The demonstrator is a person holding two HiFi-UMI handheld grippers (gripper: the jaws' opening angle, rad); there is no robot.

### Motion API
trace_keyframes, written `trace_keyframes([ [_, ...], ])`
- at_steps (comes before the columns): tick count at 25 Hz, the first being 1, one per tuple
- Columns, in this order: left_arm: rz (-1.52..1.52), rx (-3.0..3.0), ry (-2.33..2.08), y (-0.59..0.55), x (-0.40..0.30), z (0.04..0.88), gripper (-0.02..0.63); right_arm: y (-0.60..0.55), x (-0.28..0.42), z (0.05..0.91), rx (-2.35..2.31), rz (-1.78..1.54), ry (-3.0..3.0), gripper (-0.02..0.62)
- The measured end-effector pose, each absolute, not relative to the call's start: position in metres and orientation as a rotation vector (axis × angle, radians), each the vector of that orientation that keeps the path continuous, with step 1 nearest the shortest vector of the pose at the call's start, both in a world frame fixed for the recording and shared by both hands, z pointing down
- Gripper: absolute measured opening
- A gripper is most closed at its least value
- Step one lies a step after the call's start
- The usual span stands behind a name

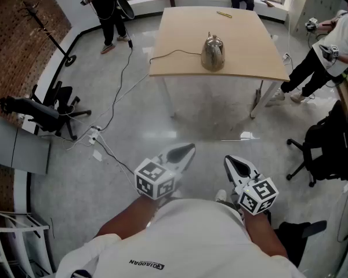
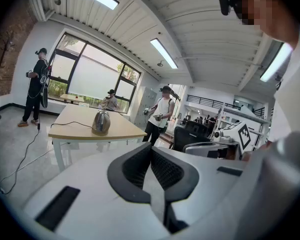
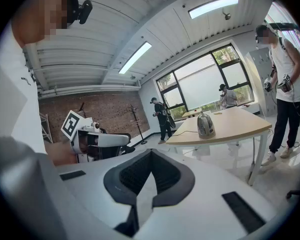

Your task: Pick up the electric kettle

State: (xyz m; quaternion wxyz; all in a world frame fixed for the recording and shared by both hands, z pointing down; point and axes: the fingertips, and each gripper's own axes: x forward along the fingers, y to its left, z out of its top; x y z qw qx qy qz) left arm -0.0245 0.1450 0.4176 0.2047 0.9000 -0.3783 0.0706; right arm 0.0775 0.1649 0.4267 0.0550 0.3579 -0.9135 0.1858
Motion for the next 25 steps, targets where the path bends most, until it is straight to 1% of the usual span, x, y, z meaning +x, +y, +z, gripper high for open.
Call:
trace_keyframes([
  [15, 0.218, 2.542, -1.045, 0.15, -0.024, 0.418, -0.005, 0.171, 0.076, 0.424, 1.112, 0.574, -2.785, 0.021],
  [19, 0.206, 2.544, -1.036, 0.15, -0.026, 0.417, -0.005, 0.172, 0.067, 0.419, 1.072, 0.659, -2.829, 0.021],
  [25, 0.186, 2.545, -1.021, 0.152, -0.037, 0.419, -0.005, 0.173, 0.051, 0.422, 1.054, 0.652, -2.804, 0.021],
])
